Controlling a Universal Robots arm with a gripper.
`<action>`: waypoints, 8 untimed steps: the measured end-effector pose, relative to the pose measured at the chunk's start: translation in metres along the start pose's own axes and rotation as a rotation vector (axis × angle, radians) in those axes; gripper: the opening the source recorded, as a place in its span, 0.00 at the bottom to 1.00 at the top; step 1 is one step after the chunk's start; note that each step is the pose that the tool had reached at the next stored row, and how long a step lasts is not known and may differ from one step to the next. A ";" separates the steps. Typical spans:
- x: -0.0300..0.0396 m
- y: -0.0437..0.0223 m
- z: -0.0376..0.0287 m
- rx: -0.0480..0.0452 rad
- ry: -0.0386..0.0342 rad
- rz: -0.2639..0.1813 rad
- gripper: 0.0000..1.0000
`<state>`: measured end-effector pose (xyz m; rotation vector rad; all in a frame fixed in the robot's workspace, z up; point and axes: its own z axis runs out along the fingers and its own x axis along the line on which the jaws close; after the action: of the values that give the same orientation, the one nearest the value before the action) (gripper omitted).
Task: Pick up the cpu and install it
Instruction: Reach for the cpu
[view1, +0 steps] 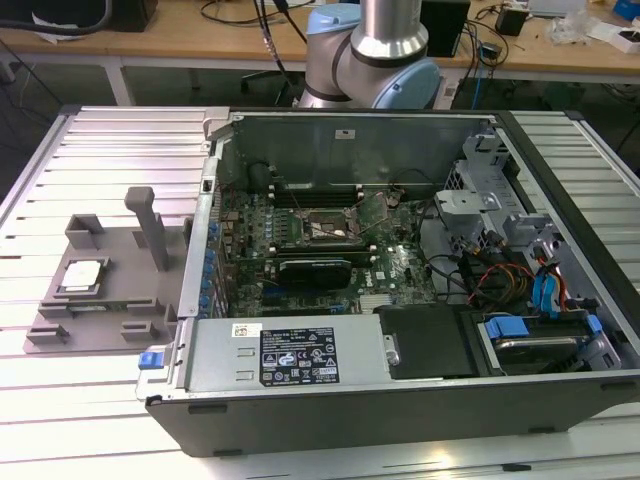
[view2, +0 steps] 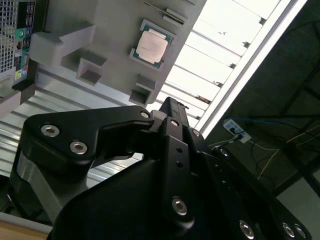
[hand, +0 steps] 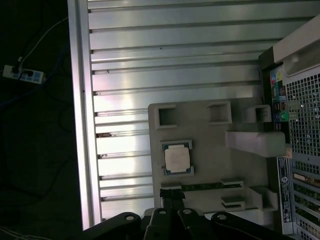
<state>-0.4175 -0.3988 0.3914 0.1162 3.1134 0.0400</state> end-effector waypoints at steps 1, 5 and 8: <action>-0.0007 0.0001 0.0001 0.0000 0.0000 0.000 0.11; -0.0043 0.0003 0.0001 0.0001 0.0002 0.000 0.11; -0.0064 0.0005 0.0003 0.0000 0.0000 0.000 0.11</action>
<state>-0.4111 -0.3988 0.3913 0.1165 3.1134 0.0400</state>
